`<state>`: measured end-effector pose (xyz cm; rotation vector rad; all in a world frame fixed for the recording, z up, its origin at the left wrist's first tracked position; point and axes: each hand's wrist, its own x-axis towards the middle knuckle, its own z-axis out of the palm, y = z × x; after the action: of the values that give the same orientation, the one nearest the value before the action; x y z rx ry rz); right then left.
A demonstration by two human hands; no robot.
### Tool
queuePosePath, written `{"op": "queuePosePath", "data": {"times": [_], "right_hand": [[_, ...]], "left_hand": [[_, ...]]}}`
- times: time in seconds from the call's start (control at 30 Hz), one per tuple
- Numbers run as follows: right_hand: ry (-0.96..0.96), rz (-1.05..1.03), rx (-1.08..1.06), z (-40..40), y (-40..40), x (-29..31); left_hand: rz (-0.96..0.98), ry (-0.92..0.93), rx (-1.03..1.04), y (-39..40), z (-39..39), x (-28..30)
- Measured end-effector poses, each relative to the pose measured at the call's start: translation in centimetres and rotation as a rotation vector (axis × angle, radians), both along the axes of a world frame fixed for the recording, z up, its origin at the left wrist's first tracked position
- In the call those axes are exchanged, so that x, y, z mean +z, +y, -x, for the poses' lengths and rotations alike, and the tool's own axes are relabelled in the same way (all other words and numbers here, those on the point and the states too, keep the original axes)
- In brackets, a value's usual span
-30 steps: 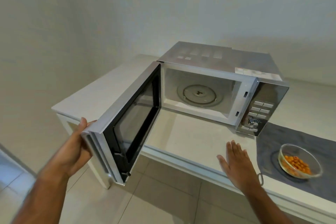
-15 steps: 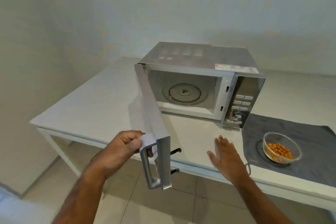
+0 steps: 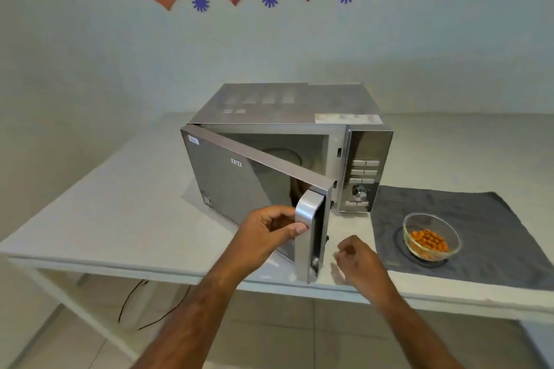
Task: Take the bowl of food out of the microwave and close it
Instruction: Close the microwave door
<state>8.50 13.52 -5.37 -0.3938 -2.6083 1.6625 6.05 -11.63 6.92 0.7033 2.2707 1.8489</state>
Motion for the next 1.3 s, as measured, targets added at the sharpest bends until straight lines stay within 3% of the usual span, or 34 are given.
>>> {"op": "queuePosePath", "data": {"times": [0.33,0.7,1.3], "right_hand": [[0.235,0.113,0.026,0.8,-0.4,3.5],[0.217,0.016,-0.033,5.1,0.6,3.9],[0.225,-0.080,-0.115,8.5,1.5,3.7]], "left_hand": [[-0.045,0.085,0.035,7.4,5.7,-0.5],[0.076,0.165,0.123,10.9,10.0,-0.3],[0.102,0.209,0.276,13.1,11.2,-0.1]]}}
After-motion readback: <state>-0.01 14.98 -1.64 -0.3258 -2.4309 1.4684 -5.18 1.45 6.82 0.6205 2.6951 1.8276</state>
